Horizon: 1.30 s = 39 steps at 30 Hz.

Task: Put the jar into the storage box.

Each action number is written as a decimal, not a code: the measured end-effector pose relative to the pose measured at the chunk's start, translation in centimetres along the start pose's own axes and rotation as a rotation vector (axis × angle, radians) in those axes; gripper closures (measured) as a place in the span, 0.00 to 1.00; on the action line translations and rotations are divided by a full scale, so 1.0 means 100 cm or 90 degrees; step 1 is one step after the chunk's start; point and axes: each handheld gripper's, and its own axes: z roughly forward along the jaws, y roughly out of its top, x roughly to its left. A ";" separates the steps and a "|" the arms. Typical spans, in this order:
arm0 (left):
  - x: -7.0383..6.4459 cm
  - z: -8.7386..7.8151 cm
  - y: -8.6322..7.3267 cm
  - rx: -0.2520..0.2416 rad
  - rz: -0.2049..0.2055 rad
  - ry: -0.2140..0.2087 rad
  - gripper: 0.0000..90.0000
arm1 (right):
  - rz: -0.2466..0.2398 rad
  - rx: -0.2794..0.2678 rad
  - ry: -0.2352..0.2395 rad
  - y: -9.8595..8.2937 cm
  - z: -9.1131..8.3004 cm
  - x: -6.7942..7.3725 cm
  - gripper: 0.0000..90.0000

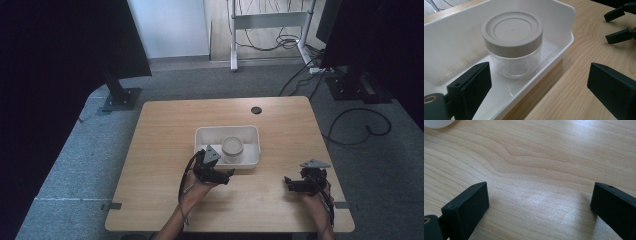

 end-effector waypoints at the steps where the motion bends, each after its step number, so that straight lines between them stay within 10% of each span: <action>1: 0.000 -0.002 -0.001 -0.001 0.003 0.000 0.06 | 0.000 0.000 0.000 0.000 0.000 0.000 0.02; 39: 0.001 -0.036 -0.035 -0.014 0.015 0.009 0.06 | 0.001 0.000 -0.001 0.000 0.000 0.001 0.01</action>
